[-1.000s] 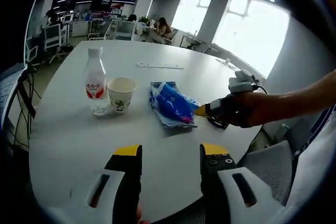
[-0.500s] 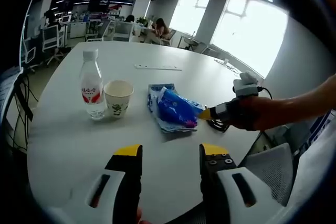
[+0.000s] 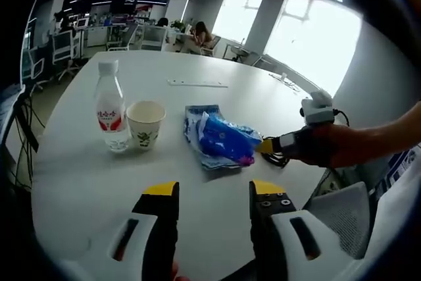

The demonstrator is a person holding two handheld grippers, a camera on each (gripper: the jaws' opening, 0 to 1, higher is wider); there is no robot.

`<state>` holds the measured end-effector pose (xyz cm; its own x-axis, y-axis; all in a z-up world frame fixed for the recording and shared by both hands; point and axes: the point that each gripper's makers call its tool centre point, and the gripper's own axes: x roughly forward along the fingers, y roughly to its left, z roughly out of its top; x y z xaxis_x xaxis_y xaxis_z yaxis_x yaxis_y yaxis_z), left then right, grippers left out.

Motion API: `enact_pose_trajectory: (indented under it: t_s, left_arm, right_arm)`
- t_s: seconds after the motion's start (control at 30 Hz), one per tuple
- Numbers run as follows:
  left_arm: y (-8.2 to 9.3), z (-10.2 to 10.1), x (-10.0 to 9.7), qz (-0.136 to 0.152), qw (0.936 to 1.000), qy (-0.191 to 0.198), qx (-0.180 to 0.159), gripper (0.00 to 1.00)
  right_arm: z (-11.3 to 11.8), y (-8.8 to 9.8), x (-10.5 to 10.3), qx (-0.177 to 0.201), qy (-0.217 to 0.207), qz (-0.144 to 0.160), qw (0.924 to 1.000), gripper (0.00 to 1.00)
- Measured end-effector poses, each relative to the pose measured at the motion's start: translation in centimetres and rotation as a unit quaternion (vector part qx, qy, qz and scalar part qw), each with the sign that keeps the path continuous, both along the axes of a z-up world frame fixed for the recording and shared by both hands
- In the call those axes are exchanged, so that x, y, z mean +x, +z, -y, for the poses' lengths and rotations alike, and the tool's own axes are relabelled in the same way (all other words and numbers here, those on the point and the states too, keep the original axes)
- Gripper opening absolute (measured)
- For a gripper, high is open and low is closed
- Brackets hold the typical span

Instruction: Arrange the tabletop items into an orderly group along one side of the table until the central work area is clear of visible clutter.

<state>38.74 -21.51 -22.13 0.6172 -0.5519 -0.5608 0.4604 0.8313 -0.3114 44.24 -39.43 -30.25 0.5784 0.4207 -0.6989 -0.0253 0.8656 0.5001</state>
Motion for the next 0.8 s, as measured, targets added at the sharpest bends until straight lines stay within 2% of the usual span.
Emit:
enact_pose_trajectory:
  t_s: [0.33,0.57,0.8]
  left_arm:
    - [-0.6,0.9,1.6,-0.003,1.0000,0.001,-0.003,0.41]
    - [-1.1,0.4,3.0,-0.006,0.9999,0.009,0.002,0.40]
    - [-1.7,-0.1,3.5,-0.013,0.9998,0.014,0.009,0.37]
  right_arm:
    - [-2.1,1.9,-1.5,-0.003,0.070,0.019,0.9974,0.00]
    - [-3.5,3.2,-2.5,-0.001,0.104,0.031,0.9941,0.00]
    - [-4.6,3.7,-4.0,0.001,0.132,0.031,0.9908,0.00]
